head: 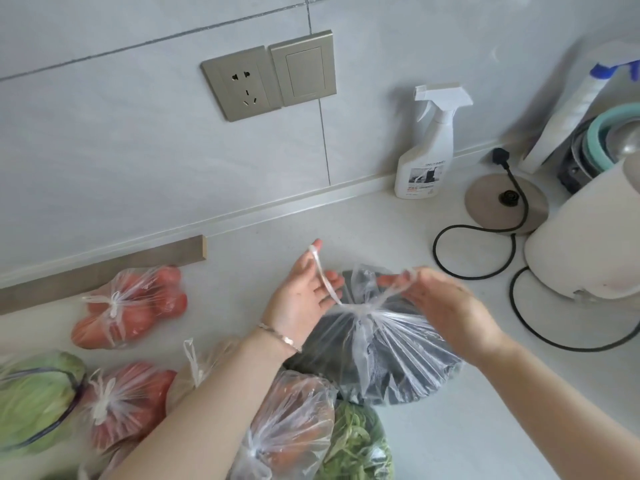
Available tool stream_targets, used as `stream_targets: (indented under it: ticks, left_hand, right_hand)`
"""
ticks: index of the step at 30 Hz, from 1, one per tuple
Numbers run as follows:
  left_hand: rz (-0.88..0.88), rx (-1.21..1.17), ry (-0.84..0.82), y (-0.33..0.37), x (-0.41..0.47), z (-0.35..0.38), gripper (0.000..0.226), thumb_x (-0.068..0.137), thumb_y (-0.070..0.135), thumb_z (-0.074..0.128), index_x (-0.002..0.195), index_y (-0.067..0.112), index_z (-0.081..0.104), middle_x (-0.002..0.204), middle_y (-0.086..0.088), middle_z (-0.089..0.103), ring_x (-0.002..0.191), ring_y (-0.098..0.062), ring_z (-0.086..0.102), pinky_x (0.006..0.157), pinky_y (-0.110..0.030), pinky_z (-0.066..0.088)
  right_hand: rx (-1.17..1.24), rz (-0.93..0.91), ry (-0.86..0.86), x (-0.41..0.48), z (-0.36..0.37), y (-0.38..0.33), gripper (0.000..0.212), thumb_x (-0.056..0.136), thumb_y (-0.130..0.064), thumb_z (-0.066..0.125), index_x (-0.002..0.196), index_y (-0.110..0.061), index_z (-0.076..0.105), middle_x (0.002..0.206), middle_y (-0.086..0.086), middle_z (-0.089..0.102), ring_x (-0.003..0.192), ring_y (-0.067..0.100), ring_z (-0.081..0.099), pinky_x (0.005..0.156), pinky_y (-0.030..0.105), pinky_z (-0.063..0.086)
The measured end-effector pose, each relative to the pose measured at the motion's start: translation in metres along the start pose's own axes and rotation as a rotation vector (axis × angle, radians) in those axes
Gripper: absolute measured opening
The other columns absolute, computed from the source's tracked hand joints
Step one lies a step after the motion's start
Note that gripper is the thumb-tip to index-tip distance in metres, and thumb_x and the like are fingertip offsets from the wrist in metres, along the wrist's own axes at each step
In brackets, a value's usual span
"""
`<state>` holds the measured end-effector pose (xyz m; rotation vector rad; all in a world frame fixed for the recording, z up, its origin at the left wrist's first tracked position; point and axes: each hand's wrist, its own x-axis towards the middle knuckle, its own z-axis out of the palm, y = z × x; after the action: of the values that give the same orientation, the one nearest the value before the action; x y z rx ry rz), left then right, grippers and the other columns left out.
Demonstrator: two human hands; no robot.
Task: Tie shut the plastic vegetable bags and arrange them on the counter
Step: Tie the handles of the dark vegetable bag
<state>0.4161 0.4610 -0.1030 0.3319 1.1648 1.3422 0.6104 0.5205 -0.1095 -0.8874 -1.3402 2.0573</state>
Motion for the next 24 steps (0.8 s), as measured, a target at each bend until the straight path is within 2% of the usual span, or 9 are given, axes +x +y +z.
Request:
stream_targets:
  ticks: [2, 4, 6, 9, 14, 18, 20, 22, 24]
  left_hand:
    - [0.098, 0.252, -0.014, -0.01, 0.005, 0.013, 0.036, 0.096, 0.019, 0.037, 0.121, 0.044, 0.041, 0.065, -0.001, 0.045, 0.062, -0.009, 0.047, 0.065, -0.025, 0.043]
    - [0.212, 0.53, 0.056, -0.018, 0.015, 0.014, 0.04, 0.098, 0.017, 0.033, 0.124, 0.047, 0.035, 0.058, 0.002, 0.037, 0.048, -0.004, 0.036, 0.049, -0.019, 0.032]
    - [0.277, 0.806, 0.084, -0.026, 0.024, 0.004, 0.039, 0.099, 0.017, 0.031, 0.13, 0.04, 0.036, 0.056, 0.004, 0.034, 0.047, -0.006, 0.032, 0.046, -0.021, 0.029]
    - [0.238, 1.066, 0.07, -0.042, 0.029, -0.018, 0.037, 0.098, 0.015, 0.03, 0.13, 0.028, 0.043, 0.056, 0.005, 0.037, 0.046, -0.003, 0.034, 0.053, -0.019, 0.034]
    - [0.197, 1.026, 0.121, -0.049, 0.027, -0.022, 0.037, 0.094, 0.011, 0.042, 0.13, 0.022, 0.044, 0.062, 0.004, 0.049, 0.049, -0.002, 0.04, 0.055, -0.013, 0.038]
    - [0.217, 0.966, -0.097, -0.036, 0.014, 0.001, 0.052, 0.08, 0.007, 0.065, 0.125, 0.022, 0.045, 0.093, 0.013, 0.06, 0.046, 0.005, 0.042, 0.051, -0.006, 0.036]
    - [0.191, 0.922, -0.149, -0.036, 0.012, 0.01, 0.044, 0.078, 0.004, 0.066, 0.115, 0.02, 0.049, 0.089, 0.022, 0.058, 0.053, 0.01, 0.049, 0.054, -0.003, 0.038]
    - [0.174, 0.848, -0.127, -0.036, 0.013, 0.013, 0.035, 0.077, 0.005, 0.068, 0.104, 0.023, 0.053, 0.077, 0.023, 0.062, 0.061, 0.008, 0.057, 0.061, -0.003, 0.044]
    - [0.154, 0.772, -0.074, -0.038, 0.015, 0.014, 0.035, 0.077, 0.007, 0.069, 0.103, 0.025, 0.055, 0.077, 0.016, 0.063, 0.065, 0.01, 0.061, 0.069, -0.012, 0.051]
  right_hand:
    - [0.206, -0.027, 0.021, 0.011, 0.016, 0.005, 0.025, 0.089, -0.024, 0.043, 0.091, -0.01, 0.063, 0.074, 0.006, 0.066, 0.075, 0.021, 0.064, 0.078, 0.033, 0.052]
    - [0.288, 0.004, 0.155, 0.022, 0.025, 0.014, 0.021, 0.095, -0.013, 0.038, 0.085, -0.013, 0.057, 0.051, -0.005, 0.045, 0.048, 0.012, 0.043, 0.054, 0.025, 0.043]
    - [0.267, 0.054, 0.294, 0.027, 0.021, 0.025, 0.024, 0.095, -0.006, 0.039, 0.077, -0.012, 0.054, 0.044, -0.008, 0.03, 0.04, 0.008, 0.024, 0.041, 0.019, 0.026]
    - [0.114, 0.144, 0.413, 0.018, 0.003, 0.049, 0.026, 0.095, -0.001, 0.039, 0.075, -0.007, 0.055, 0.041, -0.006, 0.029, 0.036, 0.008, 0.023, 0.036, 0.017, 0.021]
    - [0.021, 0.102, 0.471, 0.013, 0.006, 0.051, 0.018, 0.095, -0.003, 0.043, 0.082, -0.001, 0.054, 0.045, -0.003, 0.034, 0.04, 0.009, 0.03, 0.04, 0.018, 0.028]
    - [-0.096, -0.091, 0.336, 0.022, 0.024, 0.011, 0.021, 0.093, -0.003, 0.047, 0.084, -0.013, 0.063, 0.062, -0.004, 0.064, 0.06, 0.009, 0.061, 0.065, 0.017, 0.052]
    - [-0.202, -0.134, 0.279, 0.027, 0.035, 0.001, 0.023, 0.09, -0.003, 0.052, 0.083, -0.019, 0.066, 0.078, -0.008, 0.069, 0.073, 0.001, 0.065, 0.075, 0.012, 0.051]
    - [-0.278, -0.144, 0.303, 0.033, 0.041, 0.001, 0.023, 0.087, -0.003, 0.057, 0.081, -0.023, 0.067, 0.083, -0.013, 0.068, 0.07, -0.007, 0.063, 0.073, 0.007, 0.049]
    - [-0.23, -0.152, 0.373, 0.037, 0.039, 0.004, 0.016, 0.084, -0.003, 0.061, 0.084, -0.017, 0.067, 0.083, -0.013, 0.067, 0.064, -0.01, 0.061, 0.067, 0.004, 0.046]
